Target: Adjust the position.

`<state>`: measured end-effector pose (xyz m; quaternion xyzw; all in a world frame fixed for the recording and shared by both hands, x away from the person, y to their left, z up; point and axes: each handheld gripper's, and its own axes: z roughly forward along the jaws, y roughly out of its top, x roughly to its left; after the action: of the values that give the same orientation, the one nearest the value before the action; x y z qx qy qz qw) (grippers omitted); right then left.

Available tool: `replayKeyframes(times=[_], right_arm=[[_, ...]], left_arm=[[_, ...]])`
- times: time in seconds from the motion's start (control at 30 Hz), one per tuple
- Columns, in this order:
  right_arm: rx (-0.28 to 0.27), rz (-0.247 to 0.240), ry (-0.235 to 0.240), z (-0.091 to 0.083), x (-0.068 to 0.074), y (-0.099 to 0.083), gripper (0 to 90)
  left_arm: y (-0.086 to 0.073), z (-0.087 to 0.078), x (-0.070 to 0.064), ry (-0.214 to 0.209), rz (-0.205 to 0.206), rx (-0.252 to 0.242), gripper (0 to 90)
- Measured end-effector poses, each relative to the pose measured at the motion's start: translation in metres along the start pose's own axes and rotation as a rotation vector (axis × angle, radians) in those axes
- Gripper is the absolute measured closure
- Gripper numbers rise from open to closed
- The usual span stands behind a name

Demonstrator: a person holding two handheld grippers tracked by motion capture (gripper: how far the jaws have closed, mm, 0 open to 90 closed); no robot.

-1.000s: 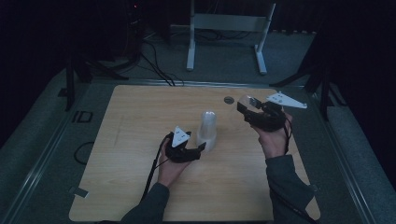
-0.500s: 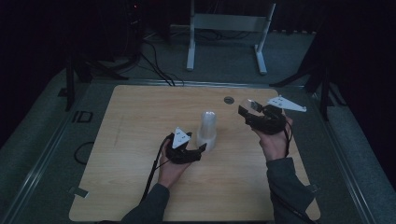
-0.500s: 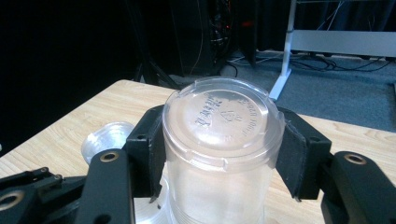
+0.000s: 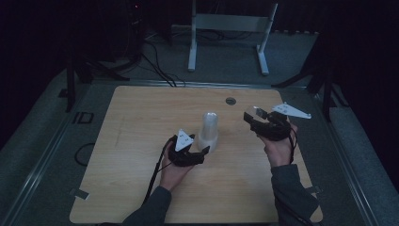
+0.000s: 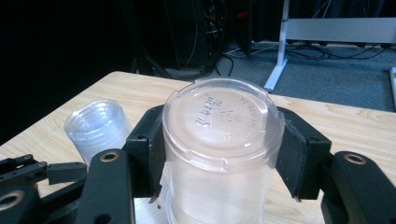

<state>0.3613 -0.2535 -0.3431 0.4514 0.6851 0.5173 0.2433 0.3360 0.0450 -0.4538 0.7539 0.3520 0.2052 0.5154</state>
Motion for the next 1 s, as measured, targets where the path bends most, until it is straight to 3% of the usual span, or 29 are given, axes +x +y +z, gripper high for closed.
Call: replayKeyframes(times=[0.57, 1.0], right_arm=[[0.037, 0.023, -0.019, -0.003, -0.011, -0.020, 40.9], [0.072, 0.041, -0.030, -0.007, -0.017, -0.043, 40.8]], left_arm=[[0.001, -0.002, -0.008, -0.021, 0.051, 0.017, 28.2], [0.001, -0.001, -0.014, -0.050, 0.062, 0.023, 29.4]])
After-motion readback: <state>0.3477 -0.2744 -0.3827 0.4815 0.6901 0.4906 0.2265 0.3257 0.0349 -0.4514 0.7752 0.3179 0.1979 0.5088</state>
